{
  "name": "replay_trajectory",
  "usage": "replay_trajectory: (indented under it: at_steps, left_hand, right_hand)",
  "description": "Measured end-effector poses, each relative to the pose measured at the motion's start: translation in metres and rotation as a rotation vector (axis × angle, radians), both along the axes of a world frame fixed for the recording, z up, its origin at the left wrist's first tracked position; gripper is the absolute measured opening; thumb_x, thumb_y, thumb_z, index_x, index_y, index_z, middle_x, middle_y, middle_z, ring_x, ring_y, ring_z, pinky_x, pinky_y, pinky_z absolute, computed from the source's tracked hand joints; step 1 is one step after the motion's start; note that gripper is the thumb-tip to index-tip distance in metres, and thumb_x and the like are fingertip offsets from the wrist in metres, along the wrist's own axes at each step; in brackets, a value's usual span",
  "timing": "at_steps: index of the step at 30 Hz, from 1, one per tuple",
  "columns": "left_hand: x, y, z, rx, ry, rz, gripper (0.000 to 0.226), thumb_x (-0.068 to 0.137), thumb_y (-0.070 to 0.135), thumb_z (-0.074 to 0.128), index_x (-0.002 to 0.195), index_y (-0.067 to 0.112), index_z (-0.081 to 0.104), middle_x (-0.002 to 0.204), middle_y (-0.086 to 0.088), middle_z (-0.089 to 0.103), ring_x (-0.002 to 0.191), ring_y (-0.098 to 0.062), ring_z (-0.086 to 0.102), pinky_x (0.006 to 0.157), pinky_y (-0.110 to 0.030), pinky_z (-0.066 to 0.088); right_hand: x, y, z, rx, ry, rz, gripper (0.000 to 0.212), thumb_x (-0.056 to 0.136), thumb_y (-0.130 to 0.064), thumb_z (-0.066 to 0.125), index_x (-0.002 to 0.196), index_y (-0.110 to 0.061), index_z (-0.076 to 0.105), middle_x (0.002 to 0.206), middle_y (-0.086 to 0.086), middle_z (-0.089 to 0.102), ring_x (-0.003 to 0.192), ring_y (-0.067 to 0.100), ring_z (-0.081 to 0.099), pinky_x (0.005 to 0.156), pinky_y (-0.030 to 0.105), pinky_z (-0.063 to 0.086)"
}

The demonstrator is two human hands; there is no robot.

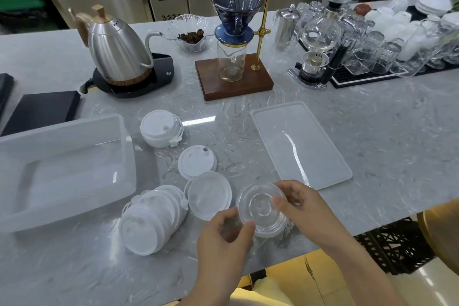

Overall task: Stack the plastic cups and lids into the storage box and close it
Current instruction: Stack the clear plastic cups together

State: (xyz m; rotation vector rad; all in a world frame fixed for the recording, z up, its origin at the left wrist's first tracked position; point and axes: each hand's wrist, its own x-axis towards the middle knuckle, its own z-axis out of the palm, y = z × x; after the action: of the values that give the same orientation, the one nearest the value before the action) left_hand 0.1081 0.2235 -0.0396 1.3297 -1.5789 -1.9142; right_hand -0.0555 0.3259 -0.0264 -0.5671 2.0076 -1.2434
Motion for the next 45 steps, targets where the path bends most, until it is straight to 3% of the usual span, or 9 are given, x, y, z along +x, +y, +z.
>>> replay_trajectory:
  at_steps: [8, 13, 17, 21, 26, 33, 37, 41, 45]
  left_hand:
    - [-0.004, 0.003, 0.000, 0.031, 0.116, -0.039, 0.046, 0.068, 0.004, 0.087, 0.105, 0.014, 0.060, 0.103, -0.001, 0.076, 0.088, -0.013, 0.076, 0.067, -0.026, 0.061]
    - [-0.012, -0.005, 0.005, -0.161, 0.148, -0.213, 0.079, 0.061, 0.008, 0.077, 0.131, 0.031, 0.049, 0.115, 0.009, 0.058, 0.098, -0.001, 0.064, 0.084, -0.018, 0.055]
    - [-0.013, -0.014, 0.006, -0.452, 0.081, -0.409, 0.071, 0.064, 0.014, 0.078, 0.121, 0.044, 0.047, 0.122, 0.009, 0.046, 0.112, 0.001, 0.054, 0.094, -0.013, 0.048]
    - [-0.016, -0.021, 0.005, -0.564, 0.047, -0.520, 0.063, 0.067, 0.014, 0.079, 0.114, 0.036, 0.044, 0.119, 0.023, 0.050, 0.113, -0.002, 0.053, 0.090, -0.009, 0.043]
    - [-0.023, -0.022, 0.011, -0.697, 0.013, -0.670, 0.057, 0.068, 0.049, 0.075, 0.115, 0.043, 0.042, 0.109, 0.020, 0.056, 0.100, 0.000, 0.055, 0.083, -0.013, 0.043]
    - [-0.028, -0.035, 0.018, -0.672, 0.015, -0.653, 0.042, 0.062, 0.052, 0.079, 0.090, 0.040, 0.051, 0.081, 0.019, 0.061, 0.083, 0.000, 0.059, 0.062, -0.010, 0.039]
    - [-0.021, -0.050, 0.030, -0.614, 0.089, -0.583, 0.050, 0.057, 0.044, 0.087, 0.100, 0.033, 0.063, 0.096, 0.017, 0.068, 0.088, -0.006, 0.066, 0.076, -0.022, 0.052]
    - [-0.009, -0.070, 0.043, -0.509, 0.193, -0.470, 0.069, 0.051, 0.036, 0.098, 0.110, 0.042, 0.062, 0.107, 0.019, 0.073, 0.099, -0.005, 0.071, 0.086, -0.015, 0.053]
    - [0.004, -0.089, 0.057, -0.372, 0.316, -0.302, 0.068, 0.051, 0.037, 0.100, 0.111, 0.035, 0.068, 0.109, 0.002, 0.077, 0.101, -0.019, 0.074, 0.087, -0.028, 0.059]
  right_hand:
    - [-0.001, 0.013, 0.012, -0.194, -0.185, 0.031, 0.038, 0.090, -0.024, 0.072, 0.124, -0.031, 0.057, 0.117, 0.002, 0.073, 0.106, 0.019, 0.072, 0.081, 0.029, 0.059]
    - [-0.003, 0.026, 0.013, -0.257, -0.115, 0.133, 0.062, 0.086, -0.011, 0.072, 0.142, -0.022, 0.047, 0.137, -0.004, 0.062, 0.130, 0.015, 0.057, 0.105, 0.031, 0.049]
    - [-0.001, 0.036, 0.009, -0.202, -0.061, 0.229, 0.071, 0.084, -0.011, 0.074, 0.145, -0.033, 0.044, 0.144, -0.016, 0.054, 0.137, 0.007, 0.048, 0.108, 0.020, 0.042]
    - [0.003, 0.038, 0.003, -0.053, 0.104, 0.300, 0.071, 0.080, -0.026, 0.080, 0.138, -0.046, 0.043, 0.139, -0.021, 0.054, 0.128, 0.003, 0.054, 0.095, 0.016, 0.049]
    - [0.007, 0.029, -0.003, -0.007, 0.178, 0.218, 0.074, 0.066, -0.032, 0.089, 0.125, -0.048, 0.048, 0.124, -0.022, 0.059, 0.114, 0.000, 0.059, 0.083, 0.014, 0.052]
    - [0.005, 0.024, 0.000, -0.034, 0.190, 0.191, 0.055, 0.065, -0.031, 0.091, 0.109, -0.037, 0.059, 0.105, -0.011, 0.066, 0.099, 0.006, 0.063, 0.071, 0.023, 0.059]
    - [0.003, 0.012, 0.020, -0.122, 0.172, 0.182, 0.059, 0.060, -0.028, 0.093, 0.108, -0.042, 0.061, 0.107, -0.016, 0.069, 0.103, 0.001, 0.065, 0.079, 0.008, 0.050]
    - [0.004, -0.011, 0.042, -0.262, 0.094, 0.182, 0.063, 0.055, -0.026, 0.095, 0.109, -0.039, 0.064, 0.111, -0.009, 0.071, 0.100, 0.008, 0.070, 0.084, 0.015, 0.053]
    - [0.010, -0.044, 0.058, -0.413, -0.062, 0.189, 0.062, 0.058, -0.019, 0.092, 0.115, -0.027, 0.067, 0.114, 0.010, 0.073, 0.103, 0.028, 0.071, 0.085, 0.031, 0.057]
